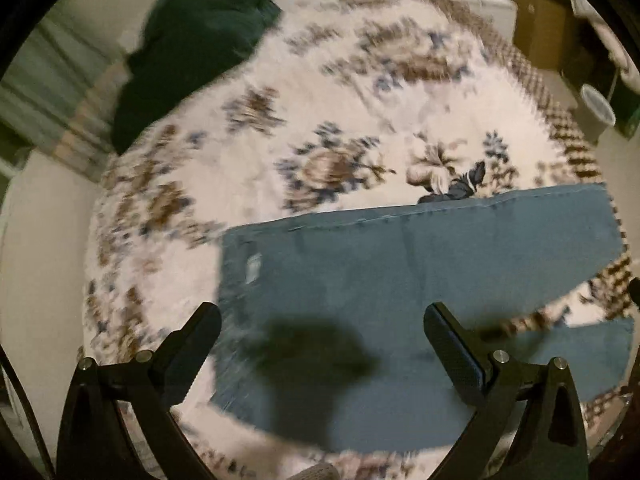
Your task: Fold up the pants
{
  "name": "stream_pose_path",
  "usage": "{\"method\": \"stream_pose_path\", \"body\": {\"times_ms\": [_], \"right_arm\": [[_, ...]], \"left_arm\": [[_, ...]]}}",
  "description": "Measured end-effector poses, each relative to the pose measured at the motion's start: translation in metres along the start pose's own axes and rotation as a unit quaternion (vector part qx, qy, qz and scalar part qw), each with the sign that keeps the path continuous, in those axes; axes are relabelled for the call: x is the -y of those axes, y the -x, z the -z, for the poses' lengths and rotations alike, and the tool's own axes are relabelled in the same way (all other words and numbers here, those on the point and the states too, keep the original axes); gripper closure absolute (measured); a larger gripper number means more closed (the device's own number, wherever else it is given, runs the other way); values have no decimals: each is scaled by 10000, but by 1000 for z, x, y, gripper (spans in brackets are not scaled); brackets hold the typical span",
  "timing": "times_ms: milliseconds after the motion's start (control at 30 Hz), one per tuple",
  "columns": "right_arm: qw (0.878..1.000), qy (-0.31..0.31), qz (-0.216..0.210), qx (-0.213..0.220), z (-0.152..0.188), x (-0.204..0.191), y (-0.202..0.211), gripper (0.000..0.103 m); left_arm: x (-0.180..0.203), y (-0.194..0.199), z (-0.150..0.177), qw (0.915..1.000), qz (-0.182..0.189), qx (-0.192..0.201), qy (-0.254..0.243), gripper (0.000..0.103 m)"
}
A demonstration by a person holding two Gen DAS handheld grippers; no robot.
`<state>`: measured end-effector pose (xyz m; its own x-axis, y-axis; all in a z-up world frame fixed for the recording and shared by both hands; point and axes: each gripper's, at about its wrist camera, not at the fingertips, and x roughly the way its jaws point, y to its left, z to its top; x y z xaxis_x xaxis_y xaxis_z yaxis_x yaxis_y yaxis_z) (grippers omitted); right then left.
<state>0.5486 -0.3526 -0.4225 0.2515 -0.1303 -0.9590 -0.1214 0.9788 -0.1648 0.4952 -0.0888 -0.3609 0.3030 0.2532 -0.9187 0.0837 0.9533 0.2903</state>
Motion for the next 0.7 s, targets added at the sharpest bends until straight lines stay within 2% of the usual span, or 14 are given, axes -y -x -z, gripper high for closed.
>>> {"method": "stream_pose_path", "body": {"times_ms": [100,133,167,200,267,333,400,500,567,600,633,667,700], "right_arm": [[9981,419,-70,-439,-36,-17,-94,0],[9963,599,-83,-612,-50,-26,-129,0],[9950,745,-7,-662,-58,-34,-149,0],[9910,1064,165,-796,-73,-43,-186,0],[9853,1370,289,-979,-85,-54,-223,1],[9764,1733,305,-1251,-98,-62,-261,1],[9645,2161,235,-1496,-108,-69,-291,1],[9539,2396,-21,-1809,-117,-72,-315,1],[9517,2392,-231,-1910,-121,-70,-322,10],[9511,2369,-407,-1938,-122,-69,-322,24],[9517,2323,-567,-1924,-125,-68,-321,47],[9543,2228,-681,-1871,-127,-66,-318,58],[9578,2131,-704,-1795,-129,-63,-313,80]], "left_arm": [[32,-77,-31,9989,34,-222,-417,0],[46,-110,-43,9969,106,-322,-710,0],[56,-135,-49,9944,92,-402,-973,0],[64,-153,-52,9918,63,-489,-1180,0],[83,-200,-60,9804,196,-791,-1794,0],[90,-235,-66,9674,427,-1164,-2207,1],[91,-252,-68,9583,633,-1300,-2463,1],[93,-272,-69,9440,1047,-1447,-2774,1],[93,-276,-69,9415,1226,-1349,-2835,2],[92,-275,-69,9399,1392,-1291,-2838,14],[92,-273,-70,9406,1535,-1228,-2768,24],[89,-267,-69,9415,1742,-1130,-2655,45],[87,-263,-69,9434,1772,-1041,-2602,63]]}}
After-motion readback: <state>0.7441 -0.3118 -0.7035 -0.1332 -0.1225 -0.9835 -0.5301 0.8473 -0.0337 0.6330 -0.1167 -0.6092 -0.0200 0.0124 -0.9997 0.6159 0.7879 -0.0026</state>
